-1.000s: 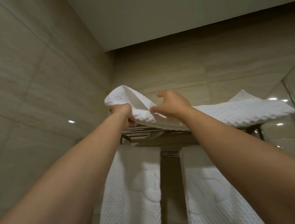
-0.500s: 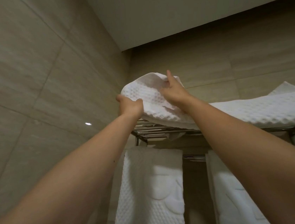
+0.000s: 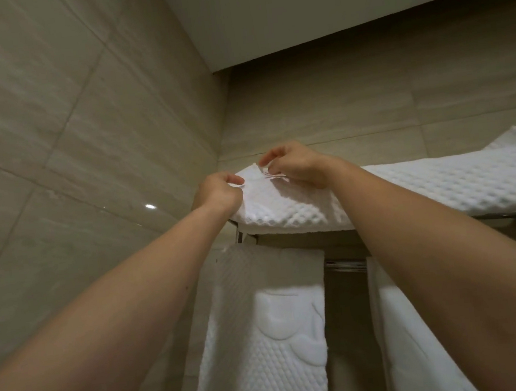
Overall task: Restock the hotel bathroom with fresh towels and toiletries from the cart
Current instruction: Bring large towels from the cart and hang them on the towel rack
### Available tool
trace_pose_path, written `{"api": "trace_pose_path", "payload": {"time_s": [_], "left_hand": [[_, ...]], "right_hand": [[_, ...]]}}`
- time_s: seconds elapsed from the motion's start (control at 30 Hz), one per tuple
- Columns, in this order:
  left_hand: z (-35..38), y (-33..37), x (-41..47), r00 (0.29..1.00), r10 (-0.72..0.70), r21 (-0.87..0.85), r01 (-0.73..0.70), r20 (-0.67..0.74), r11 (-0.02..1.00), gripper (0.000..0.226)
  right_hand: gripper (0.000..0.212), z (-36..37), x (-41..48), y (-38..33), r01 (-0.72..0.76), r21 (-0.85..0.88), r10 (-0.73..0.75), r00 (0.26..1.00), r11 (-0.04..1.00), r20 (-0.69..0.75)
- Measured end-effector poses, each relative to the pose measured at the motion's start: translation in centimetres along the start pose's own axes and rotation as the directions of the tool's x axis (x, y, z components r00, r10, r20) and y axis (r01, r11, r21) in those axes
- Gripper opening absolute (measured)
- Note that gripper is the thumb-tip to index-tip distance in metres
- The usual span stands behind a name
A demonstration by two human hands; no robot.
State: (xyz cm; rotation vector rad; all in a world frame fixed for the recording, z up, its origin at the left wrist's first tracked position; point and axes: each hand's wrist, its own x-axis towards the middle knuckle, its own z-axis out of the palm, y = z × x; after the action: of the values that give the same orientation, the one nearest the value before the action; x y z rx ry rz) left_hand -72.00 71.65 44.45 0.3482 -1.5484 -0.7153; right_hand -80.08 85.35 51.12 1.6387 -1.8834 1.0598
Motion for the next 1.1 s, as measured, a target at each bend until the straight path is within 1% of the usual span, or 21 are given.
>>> {"api": "trace_pose_path", "payload": {"time_s": [0.1, 0.17, 0.2, 0.3, 0.37, 0.47, 0.53, 0.57, 0.63, 0.73, 0.8, 0.87, 0.93, 1.0, 1.1], "left_hand": [[0.5, 0.5, -1.2, 0.998, 0.058, 0.104, -0.055, -0.019, 0.993, 0.023], [1.0, 1.0, -2.0, 0.992, 0.12, 0.204, -0.111, -0.032, 0.973, 0.017], [1.3, 1.4, -2.5, 0.988, 0.153, 0.261, -0.145, -0.012, 0.954, 0.02], [1.8, 3.0, -4.3, 0.957, 0.271, 0.375, -0.288, 0.098, 0.881, 0.035], [2.4, 3.8, -5.6, 0.917, 0.342, 0.377, -0.397, 0.208, 0.837, 0.047], [4.3, 4.9, -7.7, 0.829, 0.4, 0.377, -0.54, 0.39, 0.752, 0.082], [5.8, 5.6, -8.9, 0.79, 0.401, 0.399, -0.591, 0.464, 0.701, 0.104], [6.4, 5.8, -9.3, 0.782, 0.397, 0.411, -0.601, 0.48, 0.685, 0.111], [7.4, 6.0, -9.8, 0.789, 0.384, 0.467, -0.6, 0.479, 0.65, 0.119], [8.1, 5.9, -9.9, 0.822, 0.392, 0.575, -0.569, 0.412, 0.588, 0.123], [8.3, 5.4, -9.7, 0.846, 0.4, 0.636, -0.531, 0.354, 0.56, 0.124], [8.6, 4.6, -9.5, 0.865, 0.402, 0.68, -0.49, 0.302, 0.544, 0.124], [9.0, 3.9, -9.3, 0.876, 0.407, 0.709, -0.459, 0.26, 0.536, 0.121], [9.6, 3.3, -8.8, 0.88, 0.424, 0.725, -0.433, 0.213, 0.535, 0.119], [10.0, 2.9, -8.0, 0.878, 0.452, 0.731, -0.413, 0.16, 0.543, 0.116]], "right_hand": [[0.026, -0.9, -1.3, 0.3, 0.007, -0.097, -0.011, 0.999, 0.995, -0.041], [0.026, -2.4, -2.7, 0.8, -0.009, -0.147, 0.0, 0.998, 0.989, -0.059], [0.028, -3.3, -3.6, 1.1, -0.024, -0.178, 0.012, 0.997, 0.984, -0.07], [0.034, -6.0, -6.7, 2.2, -0.039, -0.282, 0.014, 0.996, 0.959, -0.091], [0.035, -7.6, -9.0, 2.7, -0.029, -0.331, -0.003, 0.995, 0.943, -0.095], [0.044, -9.7, -12.1, 3.2, -0.041, -0.396, -0.002, 0.994, 0.918, -0.106], [0.055, -10.6, -13.8, 3.6, -0.051, -0.464, 0.006, 0.995, 0.885, -0.098], [0.063, -11.0, -14.6, 3.7, -0.059, -0.516, 0.015, 0.996, 0.855, -0.089], [0.081, -11.4, -15.8, 4.0, -0.09, -0.66, 0.045, 0.995, 0.746, -0.086], [0.105, -12.4, -17.4, 4.6, -0.125, -0.842, 0.102, 0.991, 0.525, -0.084], [0.123, -12.9, -18.3, 5.6, -0.163, -0.89, 0.161, 0.982, 0.426, -0.103], [0.133, -13.1, -18.8, 6.8, -0.195, -0.918, 0.171, 0.975, 0.345, -0.143], [0.136, -12.7, -18.9, 7.6, -0.21, -0.937, 0.131, 0.975, 0.281, -0.179], [0.136, -12.0, -18.5, 8.2, -0.235, -0.942, 0.082, 0.972, 0.238, -0.222], [0.125, -11.2, -17.7, 9.1, -0.283, -0.939, 0.006, 0.958, 0.194, -0.287]]}}
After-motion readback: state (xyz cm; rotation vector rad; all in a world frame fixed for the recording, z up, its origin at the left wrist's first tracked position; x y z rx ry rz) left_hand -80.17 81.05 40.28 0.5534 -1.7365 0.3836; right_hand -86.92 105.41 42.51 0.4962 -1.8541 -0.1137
